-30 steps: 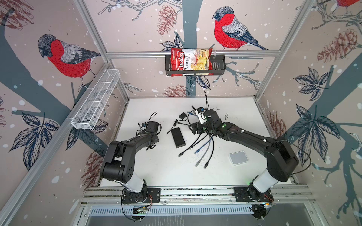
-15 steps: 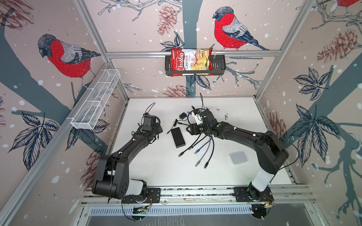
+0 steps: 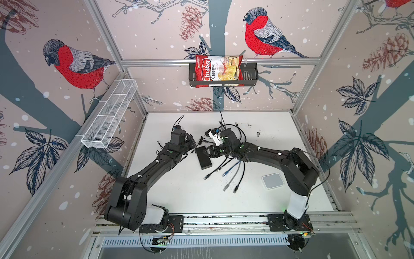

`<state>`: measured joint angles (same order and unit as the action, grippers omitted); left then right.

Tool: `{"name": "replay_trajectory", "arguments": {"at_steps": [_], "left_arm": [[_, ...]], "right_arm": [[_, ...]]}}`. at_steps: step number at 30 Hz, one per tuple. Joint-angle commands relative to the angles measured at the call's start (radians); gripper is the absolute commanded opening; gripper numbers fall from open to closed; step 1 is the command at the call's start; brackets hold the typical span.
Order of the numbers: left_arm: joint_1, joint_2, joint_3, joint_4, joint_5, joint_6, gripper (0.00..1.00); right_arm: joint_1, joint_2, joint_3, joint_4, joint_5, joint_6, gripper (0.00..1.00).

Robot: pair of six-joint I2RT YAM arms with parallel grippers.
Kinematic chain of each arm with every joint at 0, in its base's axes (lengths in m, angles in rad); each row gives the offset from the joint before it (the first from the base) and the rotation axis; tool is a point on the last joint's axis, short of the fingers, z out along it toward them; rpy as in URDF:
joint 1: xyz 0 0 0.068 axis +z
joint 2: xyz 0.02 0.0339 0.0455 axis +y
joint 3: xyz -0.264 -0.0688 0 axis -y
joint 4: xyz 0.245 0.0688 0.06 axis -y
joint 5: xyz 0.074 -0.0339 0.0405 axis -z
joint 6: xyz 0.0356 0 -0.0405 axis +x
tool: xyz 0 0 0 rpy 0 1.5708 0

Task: Insert the plug into the switch port
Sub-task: 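Grasp the thin black power cord near its plug with the right gripper and lift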

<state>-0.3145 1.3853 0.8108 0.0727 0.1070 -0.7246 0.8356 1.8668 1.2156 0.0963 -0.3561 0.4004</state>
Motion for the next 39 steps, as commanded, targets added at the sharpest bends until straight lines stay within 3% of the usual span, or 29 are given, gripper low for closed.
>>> {"name": "replay_trajectory", "arguments": {"at_steps": [1,27,33,39], "left_arm": [[-0.01,0.0,0.007,0.063,0.037,-0.02,0.0],[-0.012,-0.021,-0.024,0.065,0.041,-0.009,0.0],[-0.013,-0.019,-0.026,0.069,0.04,-0.007,0.0],[-0.013,-0.014,-0.028,0.07,0.036,-0.005,0.0]], "right_arm": [[0.013,0.02,0.025,0.08,-0.029,0.026,0.5],[0.048,0.173,0.217,-0.001,0.009,0.007,0.32],[0.048,0.185,0.224,-0.007,0.012,0.006,0.23],[0.048,0.196,0.237,-0.018,0.007,0.004,0.06]]}}
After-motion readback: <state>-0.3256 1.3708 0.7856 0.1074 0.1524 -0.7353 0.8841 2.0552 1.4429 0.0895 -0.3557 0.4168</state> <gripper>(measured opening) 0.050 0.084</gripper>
